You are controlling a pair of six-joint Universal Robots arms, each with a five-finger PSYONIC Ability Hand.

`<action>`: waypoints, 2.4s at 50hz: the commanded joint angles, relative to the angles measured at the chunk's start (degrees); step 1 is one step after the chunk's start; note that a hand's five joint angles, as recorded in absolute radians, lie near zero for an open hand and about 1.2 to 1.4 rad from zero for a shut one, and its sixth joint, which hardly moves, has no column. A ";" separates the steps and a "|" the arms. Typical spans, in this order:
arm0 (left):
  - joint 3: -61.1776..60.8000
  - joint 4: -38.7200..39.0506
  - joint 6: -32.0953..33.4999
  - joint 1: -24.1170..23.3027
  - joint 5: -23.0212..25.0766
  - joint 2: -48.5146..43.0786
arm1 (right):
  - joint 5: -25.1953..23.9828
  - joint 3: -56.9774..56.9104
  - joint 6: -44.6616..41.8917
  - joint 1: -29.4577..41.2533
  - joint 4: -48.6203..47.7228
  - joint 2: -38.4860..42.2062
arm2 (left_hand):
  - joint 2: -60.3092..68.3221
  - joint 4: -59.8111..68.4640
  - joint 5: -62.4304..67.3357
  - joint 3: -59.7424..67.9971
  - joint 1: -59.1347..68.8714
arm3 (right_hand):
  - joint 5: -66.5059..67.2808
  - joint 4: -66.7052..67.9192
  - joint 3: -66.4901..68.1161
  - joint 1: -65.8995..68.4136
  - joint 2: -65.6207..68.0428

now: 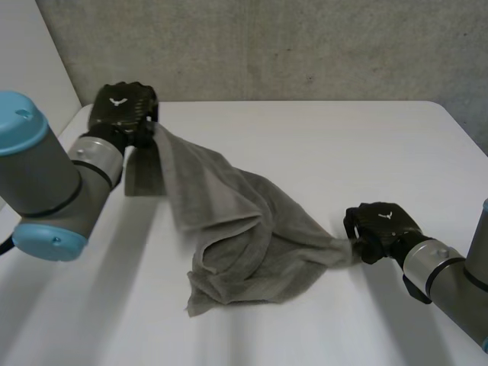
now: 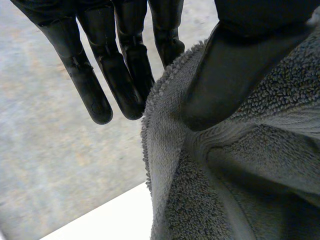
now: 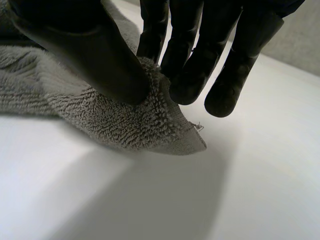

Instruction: Fold the towel.

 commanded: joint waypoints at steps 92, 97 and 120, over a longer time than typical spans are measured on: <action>-1.12 6.23 15.97 -0.12 9.35 -6.45 | 0.40 1.46 3.71 17.20 -0.36 -10.65 | 4.71 4.37 5.50 4.71 5.84 | -62.81 -63.11 -62.69 -61.80 -61.60; -0.33 6.31 15.97 2.08 8.99 -6.00 | 0.14 0.40 6.89 22.05 -0.71 -8.81 | 4.38 4.03 5.17 4.38 5.50 | -60.96 -61.25 -60.83 -59.95 -59.74; 1.17 6.58 10.70 6.21 8.91 -7.58 | 3.04 -11.90 6.63 30.32 -3.00 11.67 | 3.87 3.53 4.66 3.87 4.99 | -17.48 -17.77 -17.35 -16.46 -16.26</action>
